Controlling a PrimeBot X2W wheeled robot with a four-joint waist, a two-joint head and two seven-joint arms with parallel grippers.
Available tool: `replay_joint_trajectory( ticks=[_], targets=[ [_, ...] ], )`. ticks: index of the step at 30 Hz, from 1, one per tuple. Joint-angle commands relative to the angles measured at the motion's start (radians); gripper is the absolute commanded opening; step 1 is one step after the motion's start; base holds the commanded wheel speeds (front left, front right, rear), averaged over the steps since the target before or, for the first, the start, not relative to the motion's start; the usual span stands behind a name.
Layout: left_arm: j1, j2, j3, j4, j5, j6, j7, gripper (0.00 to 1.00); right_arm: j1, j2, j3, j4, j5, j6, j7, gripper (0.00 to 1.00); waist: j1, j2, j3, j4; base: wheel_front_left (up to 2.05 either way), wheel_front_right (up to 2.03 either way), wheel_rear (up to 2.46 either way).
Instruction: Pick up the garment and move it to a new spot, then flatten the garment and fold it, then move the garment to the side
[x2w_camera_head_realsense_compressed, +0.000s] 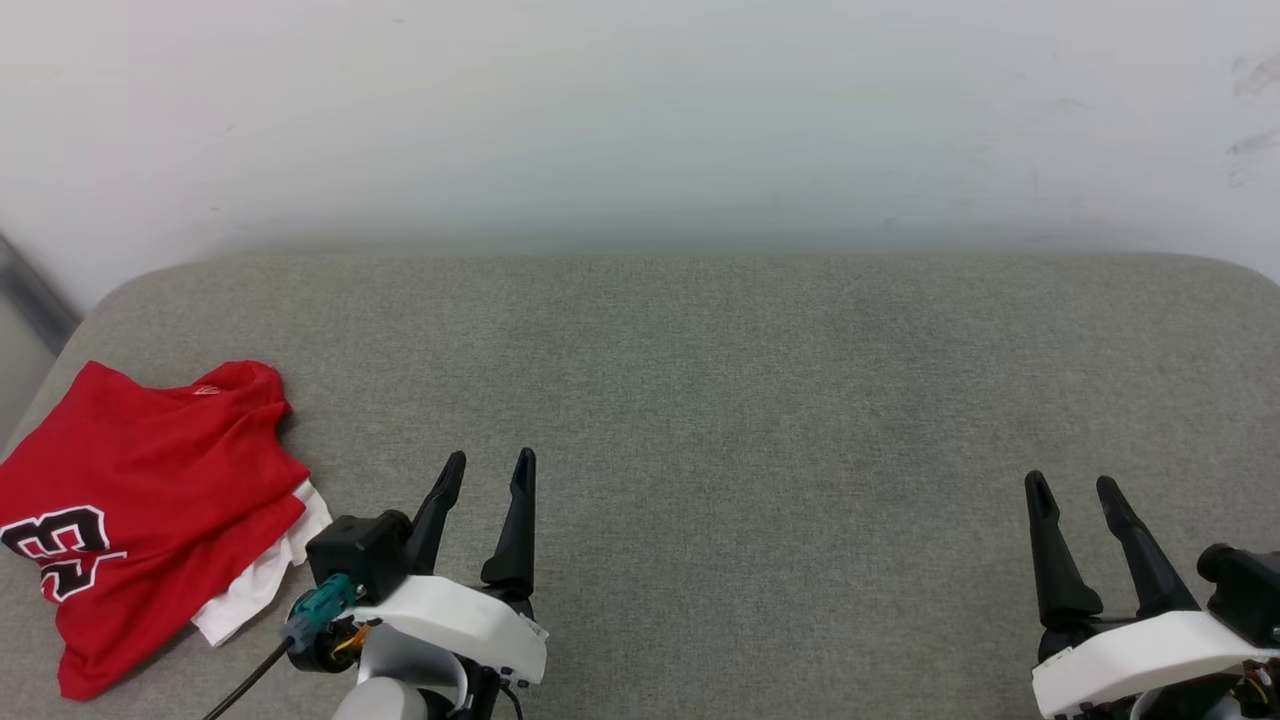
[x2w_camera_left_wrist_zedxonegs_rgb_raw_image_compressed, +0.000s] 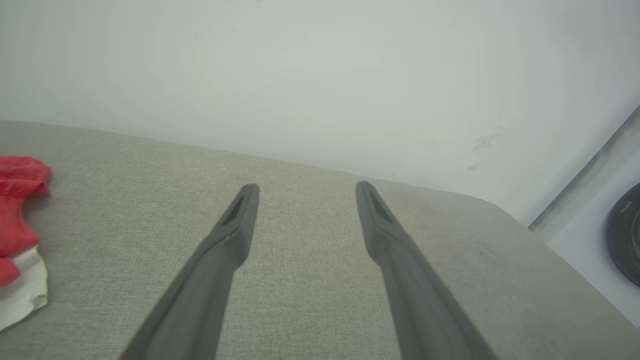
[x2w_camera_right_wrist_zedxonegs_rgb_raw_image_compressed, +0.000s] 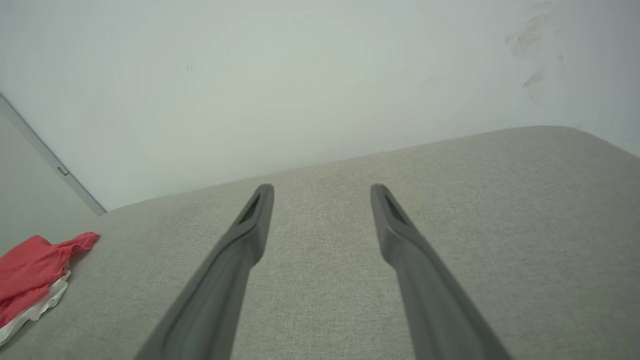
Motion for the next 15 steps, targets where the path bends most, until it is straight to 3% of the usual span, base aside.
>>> replay_joint_trajectory(
  ticks=[1, 15],
  targets=[
    [-0.019, 0.007, -0.006, -0.005, 0.027, 0.006, -0.010, 1.00, 0.002, -0.002, -0.001, -0.015, -0.026, 0.000, -0.002, 1.00, 0.0000, -0.0001, 0.000, 0.001, 0.00, 0.00, 0.00],
    [-0.015, 0.011, -0.028, 0.008, 0.145, 0.031, -0.042, 1.00, 0.013, -0.002, 0.008, -0.027, -0.142, 0.000, -0.010, 1.00, 0.0000, -0.0001, -0.003, 0.013, 0.00, 0.00, 0.00]
  ],
)
